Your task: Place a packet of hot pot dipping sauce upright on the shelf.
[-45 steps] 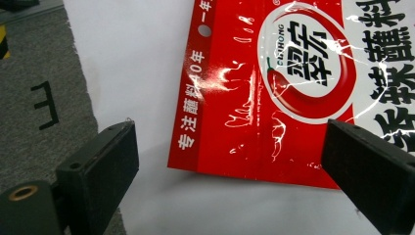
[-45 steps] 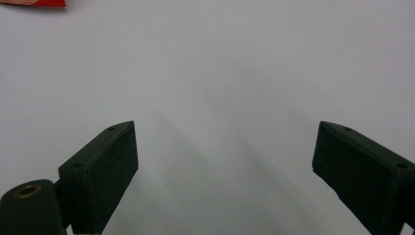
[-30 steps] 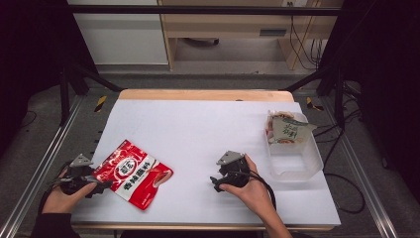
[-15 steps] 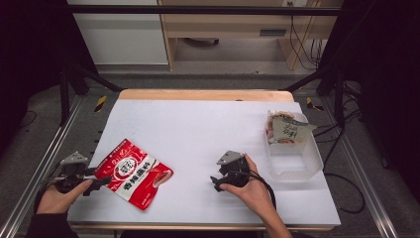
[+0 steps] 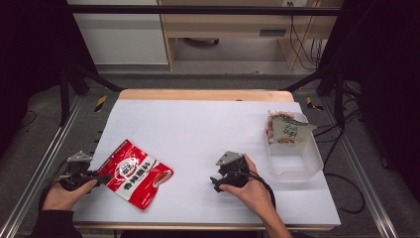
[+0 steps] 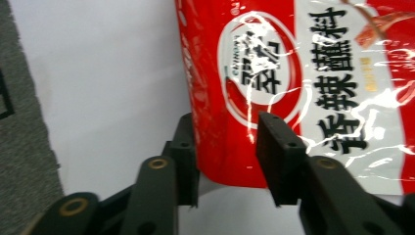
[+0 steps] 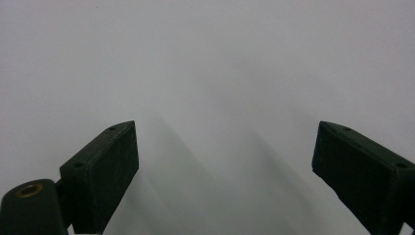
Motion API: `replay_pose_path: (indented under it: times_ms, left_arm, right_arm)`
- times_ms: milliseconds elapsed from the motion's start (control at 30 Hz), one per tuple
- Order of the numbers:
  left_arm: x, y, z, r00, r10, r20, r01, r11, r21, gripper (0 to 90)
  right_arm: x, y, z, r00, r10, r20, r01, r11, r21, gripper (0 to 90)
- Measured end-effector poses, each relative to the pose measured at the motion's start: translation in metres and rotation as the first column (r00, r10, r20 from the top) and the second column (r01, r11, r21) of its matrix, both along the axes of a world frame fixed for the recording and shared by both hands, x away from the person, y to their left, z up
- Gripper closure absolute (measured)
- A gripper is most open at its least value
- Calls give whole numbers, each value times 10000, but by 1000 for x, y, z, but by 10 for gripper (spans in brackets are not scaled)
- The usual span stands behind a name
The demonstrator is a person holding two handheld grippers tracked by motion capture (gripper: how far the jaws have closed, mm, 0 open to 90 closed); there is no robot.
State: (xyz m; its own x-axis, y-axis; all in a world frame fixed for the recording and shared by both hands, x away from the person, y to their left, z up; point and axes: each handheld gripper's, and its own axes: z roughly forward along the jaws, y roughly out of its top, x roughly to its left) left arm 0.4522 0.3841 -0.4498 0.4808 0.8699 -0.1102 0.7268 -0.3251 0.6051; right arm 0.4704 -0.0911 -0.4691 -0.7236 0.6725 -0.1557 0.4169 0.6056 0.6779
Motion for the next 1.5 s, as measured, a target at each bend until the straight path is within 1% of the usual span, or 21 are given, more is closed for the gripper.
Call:
replay_pose_path:
  times_ms: [133, 200, 233, 300, 400, 567, 600, 667, 700, 767, 867, 933, 1000, 1067, 1100, 1133, 1233, 1300, 1367, 1400, 1500]
  left_arm:
    - [2, 3, 0, 9994, 242, 243, -240, 9997, -69, 814]
    - [4, 4, 1, 9997, 109, 222, -105, 9998, -190, 852]
    - [4, 3, 1, 9996, 105, 275, -101, 9999, -137, 867]
    - [4, 2, 3, 9995, 48, 324, -42, 9998, -172, 894]
    - [3, 0, 5, 9994, -63, 351, 69, 9999, -151, 900]
    - [2, -6, 15, 9982, -386, 467, 376, 9991, 210, 900]
    - [2, -9, 18, 9975, -451, 535, 441, 9988, 200, 900]
    - [4, -13, 24, 9955, -741, 584, 725, 9970, 279, 900]
    - [6, -16, 27, 9944, -857, 616, 837, 9959, 339, 900]
    - [11, -23, 33, 9920, -1058, 688, 1035, 9940, 366, 900]
    - [18, -34, 45, 9853, -1468, 868, 1435, 9887, 431, 900]
    - [24, -44, 54, 9784, -1853, 922, 1795, 9815, 671, 900]
    - [29, -53, 61, 9721, -2148, 946, 2076, 9749, 806, 900]
    - [34, -63, 67, 9649, -2445, 962, 2352, 9670, 983, 900]
    - [36, -66, 69, 9633, -2507, 956, 2405, 9648, 1067, 900]
    - [38, -69, 72, 9601, -2635, 941, 2527, 9610, 1123, 900]
    - [45, -77, 77, 9530, -2886, 920, 2757, 9522, 1311, 900]
    - [50, -82, 78, 9475, -3065, 912, 2946, 9475, 1241, 900]
    - [52, -86, 79, 9425, -3227, 862, 3100, 9412, 1343, 900]
    - [53, -89, 80, 9401, -3311, 811, 3181, 9376, 1407, 900]
    - [54, -95, 83, 9336, -3481, 851, 3346, 9318, 1410, 900]
  right_arm:
    - [0, 1, 0, 10000, -43, -11, 43, 10000, 22, 107]
    - [0, 1, 0, 10000, -49, -12, 49, 10000, 18, 107]
    - [0, 1, -1, 10000, -48, -10, 48, 10000, 36, 107]
    - [0, 1, -1, 10000, -69, -16, 69, 10000, -20, 107]
    - [0, 1, -1, 10000, -17, -37, 17, 10000, -42, 107]
    - [-1, 2, -1, 10000, 45, -6, -45, 10000, -54, 108]
    - [-1, 2, -1, 10000, 18, -2, -18, 10000, -28, 108]
    - [-1, 2, 0, 10000, 33, -12, -33, 10000, 38, 109]
    - [-1, 2, 0, 10000, 12, 17, -12, 9998, 175, 110]
    - [-1, 2, 2, 10000, 0, -69, 1, 9999, 165, 110]
    - [-3, 4, 7, 9998, 205, 17, -205, 9998, 83, 113]
    - [-2, 6, 11, 9995, 310, 56, -311, 9994, 160, 119]
    - [-2, 6, 16, 9991, 400, 113, -400, 9992, 25, 118]
    - [-1, 5, 21, 9990, 410, 149, -412, 9991, 111, 118]
    - [0, 4, 23, 9992, 389, 119, -392, 9988, 282, 118]
    - [0, 3, 25, 9990, 451, 72, -454, 9982, 387, 118]
    - [3, 2, 33, 9986, 517, 101, -520, 9981, 322, 119]
    - [6, 1, 38, 9979, 646, 14, -646, 9970, 431, 118]
    - [10, 2, 41, 9978, 666, -47, -662, 9965, 509, 121]
    - [11, 3, 42, 9975, 712, -48, -709, 9965, 441, 122]
    - [16, 4, 48, 9969, 790, -42, -788, 9962, 371, 135]
